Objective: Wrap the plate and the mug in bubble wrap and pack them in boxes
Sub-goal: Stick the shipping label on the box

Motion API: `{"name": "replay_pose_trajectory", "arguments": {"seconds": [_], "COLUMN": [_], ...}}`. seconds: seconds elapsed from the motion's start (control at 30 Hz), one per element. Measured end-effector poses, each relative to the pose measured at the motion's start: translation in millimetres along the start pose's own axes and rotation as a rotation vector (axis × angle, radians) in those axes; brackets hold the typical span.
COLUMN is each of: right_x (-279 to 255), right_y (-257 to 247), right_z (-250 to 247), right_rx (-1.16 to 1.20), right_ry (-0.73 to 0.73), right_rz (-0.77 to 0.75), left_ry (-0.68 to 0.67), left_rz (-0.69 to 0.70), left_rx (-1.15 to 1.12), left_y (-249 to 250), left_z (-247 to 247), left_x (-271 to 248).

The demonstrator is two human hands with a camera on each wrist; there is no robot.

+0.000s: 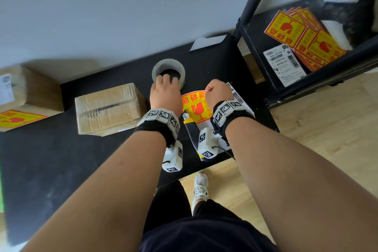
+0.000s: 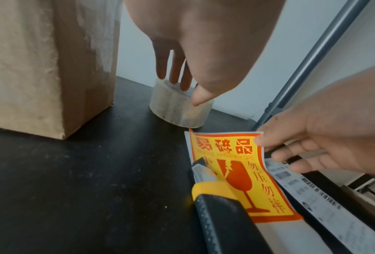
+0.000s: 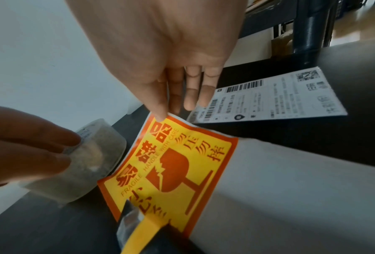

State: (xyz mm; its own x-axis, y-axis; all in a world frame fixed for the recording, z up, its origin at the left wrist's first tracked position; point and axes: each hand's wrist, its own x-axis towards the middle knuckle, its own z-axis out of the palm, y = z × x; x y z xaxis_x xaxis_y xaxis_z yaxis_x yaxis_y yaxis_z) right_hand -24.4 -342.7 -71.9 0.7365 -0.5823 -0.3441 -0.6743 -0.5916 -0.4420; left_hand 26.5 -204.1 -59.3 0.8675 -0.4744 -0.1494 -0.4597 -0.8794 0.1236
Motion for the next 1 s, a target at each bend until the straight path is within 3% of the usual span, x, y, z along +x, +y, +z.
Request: {"name": "replay_pose_trajectory", "arguments": {"seconds": [0.23, 0.4, 0.6, 0.73, 1.0], "right_x": [-16, -27, -46, -61, -80], "right_y": [-9, -12, -17, -22, -18], "right_z": [-33, -58, -82, -103, -123], "right_rx": [0.163, 0.214, 0.325, 0.368, 0.448], "right_ry": [0.158, 0.265, 0.341, 0.399, 0.437], "right_rz": [-0.005, -0.05, -0.115, -0.155, -0.13], "left_ry": [0.086, 0.07, -0.054, -0.149, -0.159], "left_rz": [0.026, -0.015, -0.077, -0.19, -0.187], "left_rx": [-0.088, -0.2, -0.296, -0.497, -0.789], "left_y": [8, 20, 31, 40, 50], "left_z": [-10, -25, -41, -52, -76], "left_x": [-15, -23, -28, -31, -52]}}
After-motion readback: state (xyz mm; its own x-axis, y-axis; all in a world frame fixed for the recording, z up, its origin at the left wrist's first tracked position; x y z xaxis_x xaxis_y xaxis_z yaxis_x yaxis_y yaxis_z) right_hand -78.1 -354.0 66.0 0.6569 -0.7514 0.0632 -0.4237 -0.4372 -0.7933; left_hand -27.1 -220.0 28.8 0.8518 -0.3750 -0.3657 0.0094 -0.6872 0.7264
